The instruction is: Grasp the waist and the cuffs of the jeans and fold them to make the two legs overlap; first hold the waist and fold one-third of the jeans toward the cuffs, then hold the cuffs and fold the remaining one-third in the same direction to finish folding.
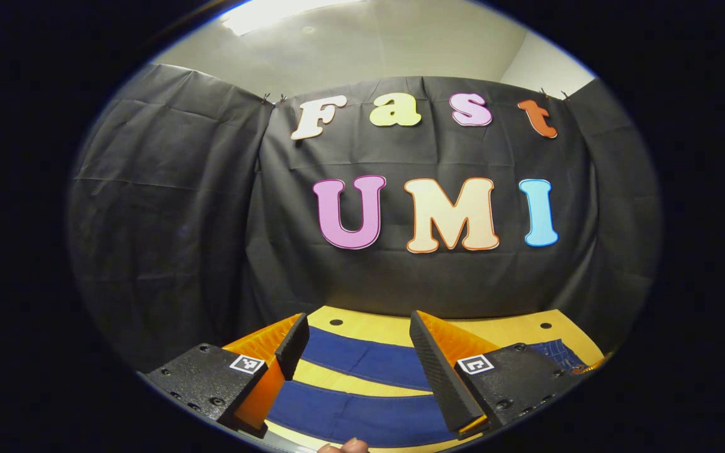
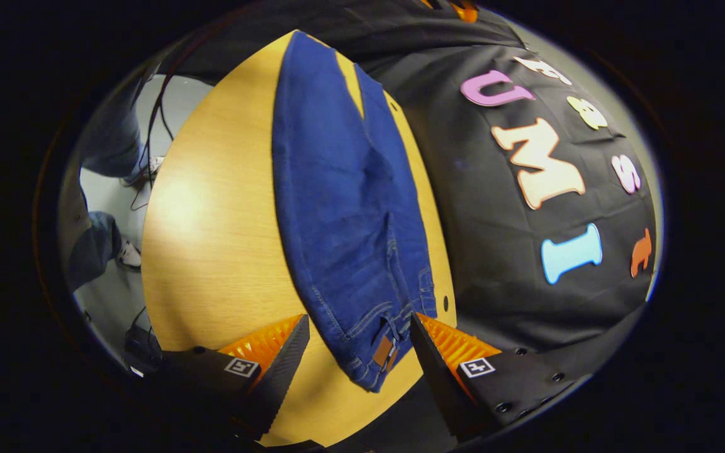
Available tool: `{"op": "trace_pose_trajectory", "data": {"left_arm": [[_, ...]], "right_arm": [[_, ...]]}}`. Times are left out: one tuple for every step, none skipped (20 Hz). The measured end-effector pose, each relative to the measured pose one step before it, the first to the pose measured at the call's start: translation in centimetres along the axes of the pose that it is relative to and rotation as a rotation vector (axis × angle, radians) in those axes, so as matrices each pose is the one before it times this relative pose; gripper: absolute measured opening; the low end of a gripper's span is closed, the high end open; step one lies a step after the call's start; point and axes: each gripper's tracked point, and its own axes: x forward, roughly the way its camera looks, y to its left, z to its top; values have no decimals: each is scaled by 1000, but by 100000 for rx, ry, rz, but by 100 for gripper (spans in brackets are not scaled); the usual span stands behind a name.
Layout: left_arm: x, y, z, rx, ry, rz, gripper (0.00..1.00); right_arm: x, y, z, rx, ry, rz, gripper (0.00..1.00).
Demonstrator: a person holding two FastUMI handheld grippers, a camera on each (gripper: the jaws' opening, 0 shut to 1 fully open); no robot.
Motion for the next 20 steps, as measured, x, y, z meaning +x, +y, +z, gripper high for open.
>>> {"op": "trace_pose_trajectory", "data": {"left_arm": [[-66, 124, 47, 355, 91, 321, 94], [-60, 168, -9, 271, 197, 250, 94], [-65, 15, -68, 557, 281, 272, 94], [-44, 106, -130, 628, 153, 352, 94], [-24, 56, 3, 676, 27, 285, 94], [-80, 116, 90, 549, 45, 201, 94], [-38, 81, -25, 471, 21, 124, 94], [-81, 128, -52, 438, 59, 318, 94], [-9, 105, -5, 152, 130, 412, 94], [-48, 101, -179, -24, 389, 437, 94], [-42, 138, -142, 69, 526, 442, 95], [-170, 264, -251, 190, 412, 639, 94], [-31, 310, -152, 462, 494, 410, 94], [-278, 419, -455, 926, 1087, 417, 95], [-42, 337, -462, 1051, 1076, 319, 95], [27, 187, -585, 1209, 1241, 8, 94], [-104, 424, -585, 1566, 1731, 86, 94], [-110, 500, -809, 1774, 1574, 156, 94], [65, 424, -542, 1861, 1629, 106, 93], [105, 310, -857, 1927, 1895, -136, 92]], "right_arm": [[184, 415, 172, -1709, -400, 638, 97], [450, 284, -106, -956, 462, 1411, 98], [502, 148, -50, -1685, 626, 2630, 96], [271, 86, 193, -2565, 374, 2102, 95], [296, 185, 10, -2460, 193, 2261, 94], [295, 283, 186, -1750, -27, 2360, 94], [320, 123, -89, -1313, 235, 1284, 93], [400, 45, -186, -1150, 901, 914, 92], [413, 361, -254, 268, 1266, 1931, 92], [616, 261, -278, -621, 1337, 282, 90], [-11, -239, 534, -1999, -757, -807, 85], [52, 66, 288, -1316, -52, 73, 83], [195, 531, -33, -440, 449, 466, 78], [-256, 307, 175, -1327, -514, 49, 75], [476, 241, 22, -1777, 302, -728, 63], [62, 113, 153, -1647, 95, -521, 55], [142, 292, -22, -1105, 633, -114, 47], [-161, 190, -200, 1602, 780, 1023, 39], [198, 574, -294, 3271, 505, 2942, 31], [555, 135, -72, 3212, 895, 1522, 24]]}}
